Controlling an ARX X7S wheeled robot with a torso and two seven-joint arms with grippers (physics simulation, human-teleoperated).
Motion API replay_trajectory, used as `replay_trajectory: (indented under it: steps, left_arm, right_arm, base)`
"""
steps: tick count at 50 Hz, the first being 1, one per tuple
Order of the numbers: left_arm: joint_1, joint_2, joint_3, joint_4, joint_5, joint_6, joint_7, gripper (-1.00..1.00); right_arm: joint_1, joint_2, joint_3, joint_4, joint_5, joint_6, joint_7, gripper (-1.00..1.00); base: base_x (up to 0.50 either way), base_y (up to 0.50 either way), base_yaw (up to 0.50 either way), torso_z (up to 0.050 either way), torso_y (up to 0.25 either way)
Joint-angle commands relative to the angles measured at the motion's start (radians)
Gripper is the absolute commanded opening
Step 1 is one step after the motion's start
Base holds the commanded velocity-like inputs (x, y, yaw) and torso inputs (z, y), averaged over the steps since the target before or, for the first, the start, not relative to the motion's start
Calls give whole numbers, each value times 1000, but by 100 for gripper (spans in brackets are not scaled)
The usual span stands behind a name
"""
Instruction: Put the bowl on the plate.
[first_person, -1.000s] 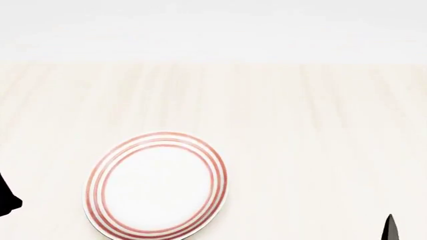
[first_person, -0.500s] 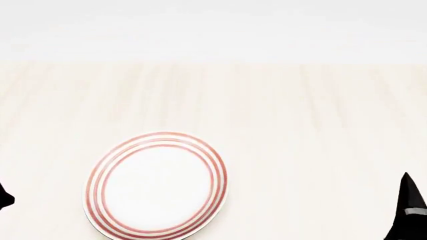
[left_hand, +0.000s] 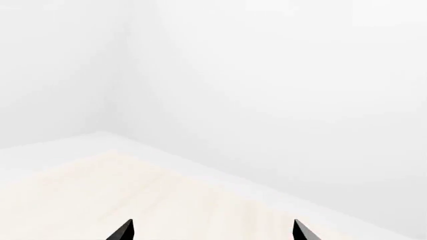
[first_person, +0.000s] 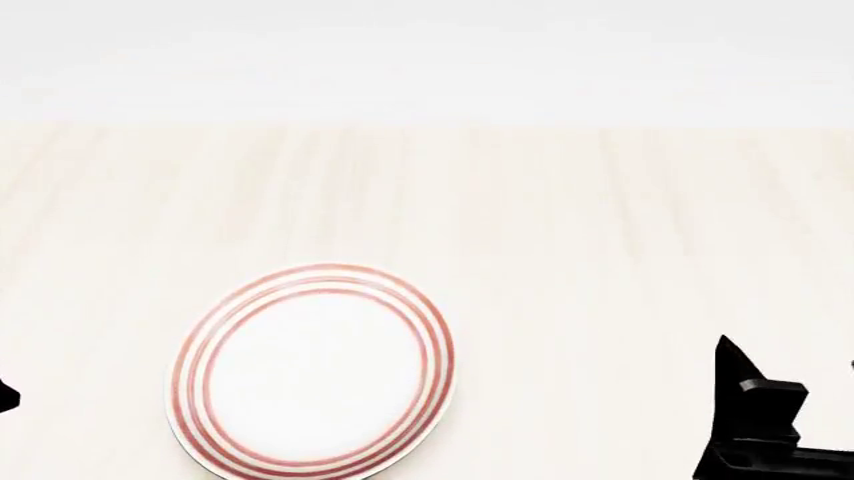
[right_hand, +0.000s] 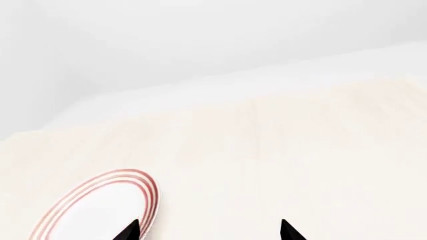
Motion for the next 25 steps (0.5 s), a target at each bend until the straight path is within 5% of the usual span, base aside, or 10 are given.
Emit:
replay_trajectory:
  steps: [1, 3, 5, 25]
  left_arm:
    - [-2, -4, -2, -5, -10, 2, -10, 100]
    - [-2, -4, -1, -6, -11, 3, -10, 100]
    - [-2, -5, 1, -8, -10, 5, -11, 100]
    - [-2, -15, -9, -11, -31, 6, -27, 100]
  right_arm:
    - [180, -110, -206, 35, 38, 162, -35, 100]
    - [480, -239, -474, 79, 44, 427, -4, 100]
    - [779, -249, -487, 84, 44, 445, -6, 100]
    - [991, -335, -642, 98, 12, 710, -34, 100]
  base:
    - [0, 0, 0, 0, 0]
    - [0, 0, 0, 0, 0]
    - [0, 0, 0, 0, 0]
    - [0, 0, 0, 0, 0]
